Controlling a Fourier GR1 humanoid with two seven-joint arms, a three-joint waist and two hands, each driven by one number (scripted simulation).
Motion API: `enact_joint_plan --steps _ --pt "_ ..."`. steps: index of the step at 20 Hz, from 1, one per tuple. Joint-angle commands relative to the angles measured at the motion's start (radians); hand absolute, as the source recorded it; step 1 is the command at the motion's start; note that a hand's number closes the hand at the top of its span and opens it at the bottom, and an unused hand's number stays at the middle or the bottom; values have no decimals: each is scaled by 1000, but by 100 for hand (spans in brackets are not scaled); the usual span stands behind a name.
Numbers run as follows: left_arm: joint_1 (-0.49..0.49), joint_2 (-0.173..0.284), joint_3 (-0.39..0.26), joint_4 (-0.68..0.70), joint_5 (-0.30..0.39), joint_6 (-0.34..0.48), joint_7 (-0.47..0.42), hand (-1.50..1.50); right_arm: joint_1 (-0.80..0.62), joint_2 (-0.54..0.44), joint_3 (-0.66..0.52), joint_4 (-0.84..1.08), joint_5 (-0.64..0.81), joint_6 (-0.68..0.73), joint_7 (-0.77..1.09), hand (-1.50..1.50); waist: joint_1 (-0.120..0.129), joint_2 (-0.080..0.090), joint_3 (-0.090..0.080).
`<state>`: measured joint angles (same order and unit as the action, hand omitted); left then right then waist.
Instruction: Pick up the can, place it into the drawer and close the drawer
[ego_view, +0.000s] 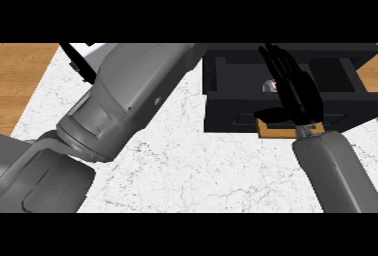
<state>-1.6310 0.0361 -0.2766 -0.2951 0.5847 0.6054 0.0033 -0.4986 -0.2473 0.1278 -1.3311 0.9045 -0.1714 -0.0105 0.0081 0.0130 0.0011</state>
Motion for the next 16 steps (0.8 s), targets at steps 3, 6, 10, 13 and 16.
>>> enact_joint_plan --steps 3,6,10,13,16 --pt "24 62 5 -39 -16 -28 36 -150 -123 47 -34 333 83 -180 -73 -150 31 1 0" --pt "28 91 4 -50 -29 -35 59 -150 -220 80 -58 446 120 -259 -50 -150 31 1 0" --pt "84 112 -9 -106 -41 -52 87 -150 -322 83 -114 579 145 -364 -31 -150 53 -2 0" --pt "138 141 -11 -165 -43 -70 88 -150 -377 67 -142 681 146 -421 -67 -150 69 -4 0" --pt "185 152 -14 -205 -47 -64 110 -150 -471 68 -163 756 158 -443 -45 -150 69 -4 -1"
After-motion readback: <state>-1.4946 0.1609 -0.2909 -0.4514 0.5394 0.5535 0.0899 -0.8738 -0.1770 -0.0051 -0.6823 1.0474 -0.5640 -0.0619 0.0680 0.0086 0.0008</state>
